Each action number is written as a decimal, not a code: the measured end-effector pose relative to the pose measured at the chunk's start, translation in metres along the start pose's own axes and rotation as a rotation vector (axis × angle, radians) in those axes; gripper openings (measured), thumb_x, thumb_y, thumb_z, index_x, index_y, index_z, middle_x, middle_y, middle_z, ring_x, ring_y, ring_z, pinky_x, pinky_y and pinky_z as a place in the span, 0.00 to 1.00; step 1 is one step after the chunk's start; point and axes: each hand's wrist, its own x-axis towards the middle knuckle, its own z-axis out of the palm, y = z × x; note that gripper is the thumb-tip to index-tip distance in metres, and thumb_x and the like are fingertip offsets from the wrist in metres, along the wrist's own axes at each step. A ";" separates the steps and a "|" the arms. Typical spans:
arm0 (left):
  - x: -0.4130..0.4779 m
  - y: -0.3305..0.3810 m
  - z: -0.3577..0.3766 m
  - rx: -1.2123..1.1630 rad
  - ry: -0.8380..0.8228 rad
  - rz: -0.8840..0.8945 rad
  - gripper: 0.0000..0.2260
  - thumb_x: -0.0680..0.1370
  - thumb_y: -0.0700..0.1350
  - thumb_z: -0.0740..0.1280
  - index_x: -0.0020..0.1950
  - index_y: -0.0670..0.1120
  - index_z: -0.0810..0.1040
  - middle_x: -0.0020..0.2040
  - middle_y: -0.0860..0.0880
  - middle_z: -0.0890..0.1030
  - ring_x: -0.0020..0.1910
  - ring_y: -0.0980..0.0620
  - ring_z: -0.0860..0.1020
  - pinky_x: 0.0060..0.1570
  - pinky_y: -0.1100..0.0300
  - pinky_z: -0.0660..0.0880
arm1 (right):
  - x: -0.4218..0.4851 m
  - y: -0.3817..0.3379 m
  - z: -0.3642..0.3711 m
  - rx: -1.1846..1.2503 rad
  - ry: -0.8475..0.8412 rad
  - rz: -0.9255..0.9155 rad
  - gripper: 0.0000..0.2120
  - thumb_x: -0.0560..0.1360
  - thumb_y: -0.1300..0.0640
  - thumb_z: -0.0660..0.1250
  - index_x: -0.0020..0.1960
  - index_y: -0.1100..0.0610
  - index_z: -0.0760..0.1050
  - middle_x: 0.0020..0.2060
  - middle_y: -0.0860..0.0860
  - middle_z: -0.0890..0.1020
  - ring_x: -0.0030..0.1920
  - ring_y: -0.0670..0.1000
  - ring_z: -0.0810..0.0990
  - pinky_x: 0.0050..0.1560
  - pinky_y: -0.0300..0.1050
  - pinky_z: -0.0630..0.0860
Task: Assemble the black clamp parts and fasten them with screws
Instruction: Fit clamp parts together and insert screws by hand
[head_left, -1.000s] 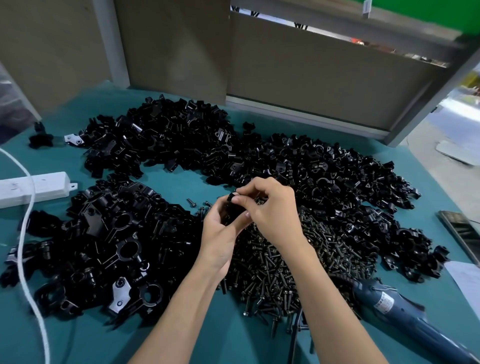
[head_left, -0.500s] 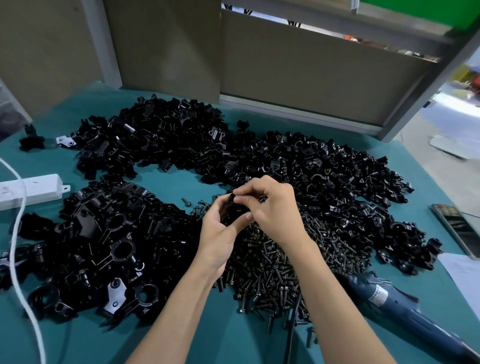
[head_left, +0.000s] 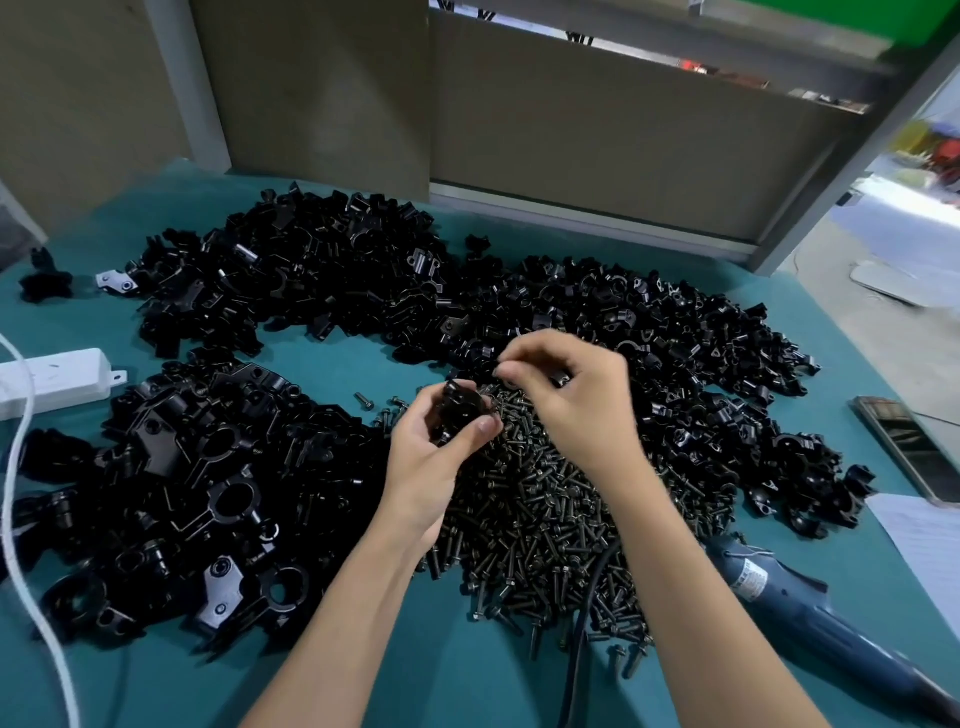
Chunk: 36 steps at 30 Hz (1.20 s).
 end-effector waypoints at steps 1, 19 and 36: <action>0.000 0.000 -0.002 -0.056 0.012 -0.012 0.18 0.68 0.43 0.77 0.57 0.45 0.80 0.51 0.47 0.85 0.55 0.45 0.83 0.59 0.54 0.79 | -0.001 0.003 -0.008 -0.014 0.057 -0.007 0.04 0.73 0.64 0.74 0.46 0.57 0.84 0.40 0.46 0.84 0.42 0.44 0.82 0.47 0.37 0.78; 0.001 0.008 -0.006 -0.269 0.039 -0.028 0.16 0.70 0.37 0.73 0.57 0.43 0.77 0.46 0.50 0.85 0.51 0.48 0.84 0.54 0.59 0.79 | -0.093 0.101 -0.119 -0.552 0.382 0.542 0.08 0.75 0.69 0.68 0.50 0.62 0.85 0.40 0.58 0.86 0.32 0.43 0.76 0.39 0.17 0.66; 0.000 0.008 -0.006 -0.251 0.049 -0.027 0.16 0.71 0.37 0.72 0.58 0.42 0.77 0.47 0.50 0.85 0.51 0.49 0.83 0.52 0.59 0.80 | -0.085 0.020 -0.012 -0.460 -0.085 0.258 0.16 0.75 0.42 0.70 0.55 0.52 0.82 0.48 0.44 0.82 0.53 0.47 0.75 0.53 0.40 0.69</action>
